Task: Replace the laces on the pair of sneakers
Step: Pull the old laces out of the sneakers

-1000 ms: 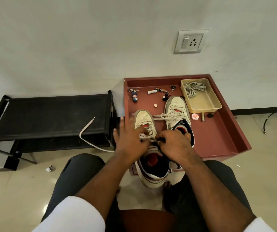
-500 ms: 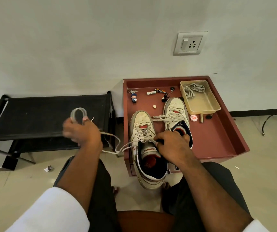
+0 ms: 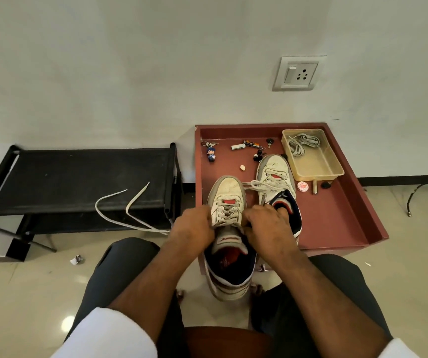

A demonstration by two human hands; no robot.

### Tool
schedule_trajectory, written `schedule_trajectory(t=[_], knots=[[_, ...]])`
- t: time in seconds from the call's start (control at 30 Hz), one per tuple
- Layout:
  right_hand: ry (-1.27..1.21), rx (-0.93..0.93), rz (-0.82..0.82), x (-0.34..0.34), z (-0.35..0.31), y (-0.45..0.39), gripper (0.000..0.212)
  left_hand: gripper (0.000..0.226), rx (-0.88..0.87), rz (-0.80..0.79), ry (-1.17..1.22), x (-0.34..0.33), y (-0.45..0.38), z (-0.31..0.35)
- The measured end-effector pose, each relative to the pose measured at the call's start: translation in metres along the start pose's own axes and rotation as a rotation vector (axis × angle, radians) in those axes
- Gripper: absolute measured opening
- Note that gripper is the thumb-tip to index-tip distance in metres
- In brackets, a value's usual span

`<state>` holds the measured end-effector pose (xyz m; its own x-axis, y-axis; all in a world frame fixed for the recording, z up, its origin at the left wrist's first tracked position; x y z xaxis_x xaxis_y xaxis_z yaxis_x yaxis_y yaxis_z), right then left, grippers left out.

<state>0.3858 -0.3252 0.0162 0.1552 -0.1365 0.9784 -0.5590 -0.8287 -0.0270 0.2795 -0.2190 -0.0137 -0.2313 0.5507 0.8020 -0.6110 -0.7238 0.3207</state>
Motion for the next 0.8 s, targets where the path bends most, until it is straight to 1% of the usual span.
schedule_trajectory(t=[0.03, 0.07, 0.13, 0.2, 0.23, 0.33, 0.47, 0.57, 0.63, 0.7, 0.8], knots=[[0.019, 0.005, -0.007, 0.0, -0.001, 0.002, 0.011, 0.01, 0.027, 0.0, 0.042, 0.002, 0.002, -0.008], [0.039, 0.015, -0.007, 0.001, -0.003, 0.004, 0.012, 0.012, 0.04, 0.007, 0.085, 0.001, 0.004, -0.013], [0.079, 0.043, 0.015, 0.001, -0.007, 0.006, 0.023, 0.013, 0.035, 0.032, 0.154, -0.001, 0.006, -0.016], [0.084, 0.064, 0.068, 0.001, -0.012, 0.004, 0.034, 0.012, 0.027, 0.034, 0.174, -0.003, 0.006, -0.013], [0.068, 0.079, 0.093, 0.001, -0.017, 0.003, 0.034, 0.012, 0.029, 0.033, 0.181, -0.003, 0.005, -0.012], [0.043, 0.107, 0.164, 0.0, -0.028, -0.001, 0.021, 0.005, 0.03, 0.035, 0.174, -0.003, 0.001, -0.012], [0.088, 0.113, 0.14, -0.011, -0.036, -0.002, 0.018, 0.004, 0.036, 0.043, 0.186, -0.001, -0.001, -0.013], [0.072, 0.098, 0.159, -0.009, -0.035, -0.001, 0.011, 0.003, 0.051, 0.018, 0.221, 0.0, 0.0, -0.013], [0.025, 0.035, 0.155, -0.001, -0.026, -0.002, 0.019, 0.003, 0.061, 0.004, 0.261, 0.001, 0.001, -0.013], [0.012, -0.029, 0.172, 0.005, -0.014, -0.003, 0.026, 0.009, 0.052, -0.001, 0.278, 0.002, 0.001, -0.012], [-0.013, -0.006, 0.159, 0.005, -0.023, 0.001, 0.037, 0.012, 0.039, -0.006, 0.266, 0.001, 0.001, -0.012]])
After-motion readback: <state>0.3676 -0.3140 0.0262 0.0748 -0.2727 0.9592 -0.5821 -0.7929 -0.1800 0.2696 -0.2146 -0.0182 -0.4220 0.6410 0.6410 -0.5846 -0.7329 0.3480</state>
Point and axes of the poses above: each hand's wrist, its own y-axis away from the middle knuckle, its own x-axis out of the back of the hand, z = x × y, the point moved 7 cm from there along -y, towards the middle knuckle, and after that the axes turned 8 degrees about z, right-handed, at the moved point
